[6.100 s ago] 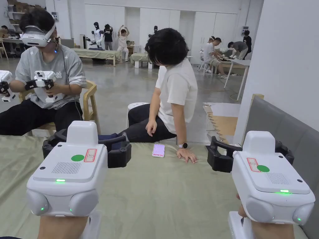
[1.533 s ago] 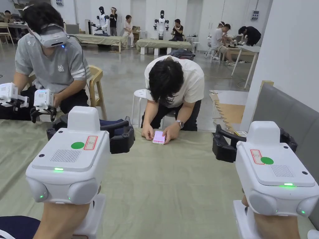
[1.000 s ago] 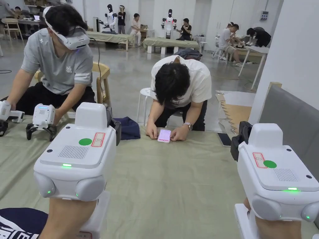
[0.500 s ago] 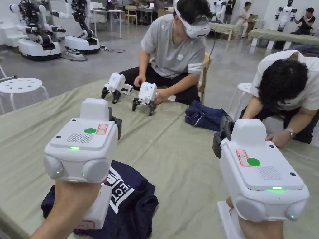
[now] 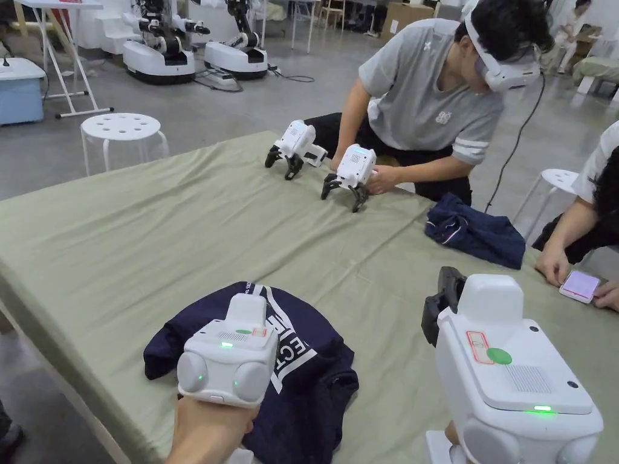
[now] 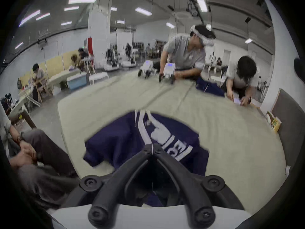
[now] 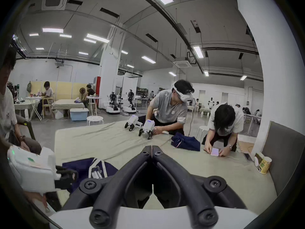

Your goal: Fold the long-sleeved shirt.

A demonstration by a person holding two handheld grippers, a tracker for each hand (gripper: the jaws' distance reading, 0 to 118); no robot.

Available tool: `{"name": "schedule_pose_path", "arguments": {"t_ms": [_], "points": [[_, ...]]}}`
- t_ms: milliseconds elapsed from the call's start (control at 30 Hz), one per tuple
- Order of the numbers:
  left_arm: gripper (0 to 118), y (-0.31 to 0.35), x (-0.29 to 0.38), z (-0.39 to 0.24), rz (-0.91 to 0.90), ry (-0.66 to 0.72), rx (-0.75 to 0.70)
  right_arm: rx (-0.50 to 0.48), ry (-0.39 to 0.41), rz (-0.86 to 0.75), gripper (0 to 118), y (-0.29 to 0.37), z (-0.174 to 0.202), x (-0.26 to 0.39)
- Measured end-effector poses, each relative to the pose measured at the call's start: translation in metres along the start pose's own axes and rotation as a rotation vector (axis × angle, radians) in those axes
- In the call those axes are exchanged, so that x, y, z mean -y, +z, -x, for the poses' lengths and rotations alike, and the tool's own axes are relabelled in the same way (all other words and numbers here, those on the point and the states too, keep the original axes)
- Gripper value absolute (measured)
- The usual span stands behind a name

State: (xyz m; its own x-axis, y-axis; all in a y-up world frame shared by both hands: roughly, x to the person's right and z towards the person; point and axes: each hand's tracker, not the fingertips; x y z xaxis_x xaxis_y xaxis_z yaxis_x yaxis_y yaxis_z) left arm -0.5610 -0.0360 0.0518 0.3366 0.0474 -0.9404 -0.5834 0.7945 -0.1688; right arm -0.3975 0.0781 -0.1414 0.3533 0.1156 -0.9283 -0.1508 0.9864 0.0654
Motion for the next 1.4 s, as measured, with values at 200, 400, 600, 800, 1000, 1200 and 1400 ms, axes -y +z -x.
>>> {"name": "schedule_pose_path", "arguments": {"t_ms": [200, 400, 600, 800, 1000, 1200, 1400], "points": [[106, -0.038, 0.021, 0.011, 0.101, 0.063, -0.042, -0.019, 0.017, 0.072, 0, -0.017, 0.014, 0.027], [109, -0.082, 0.027, -0.003, 0.159, 0.037, -0.097, -0.027, 0.018, 0.109, 0, -0.032, 0.019, 0.039], [69, -0.099, 0.042, 0.002, 0.273, 0.16, -0.061, -0.023, 0.01, 0.148, 0, -0.037, 0.009, 0.048], [25, -0.058, 0.025, 0.007, 0.22, 0.281, 0.141, 0.025, -0.062, 0.177, 0, -0.025, -0.02, 0.054], [20, 0.001, -0.02, -0.04, 0.074, 0.293, 0.33, 0.101, -0.087, 0.142, 0, 0.015, -0.062, 0.048], [19, 0.077, -0.061, -0.117, -0.081, 0.242, 0.559, 0.242, -0.147, 0.06, 0, 0.074, -0.127, 0.034], [18, 0.132, -0.05, -0.213, -0.119, 0.167, 0.767, 0.425, -0.191, 0.001, 0, 0.145, -0.201, 0.029]]}}
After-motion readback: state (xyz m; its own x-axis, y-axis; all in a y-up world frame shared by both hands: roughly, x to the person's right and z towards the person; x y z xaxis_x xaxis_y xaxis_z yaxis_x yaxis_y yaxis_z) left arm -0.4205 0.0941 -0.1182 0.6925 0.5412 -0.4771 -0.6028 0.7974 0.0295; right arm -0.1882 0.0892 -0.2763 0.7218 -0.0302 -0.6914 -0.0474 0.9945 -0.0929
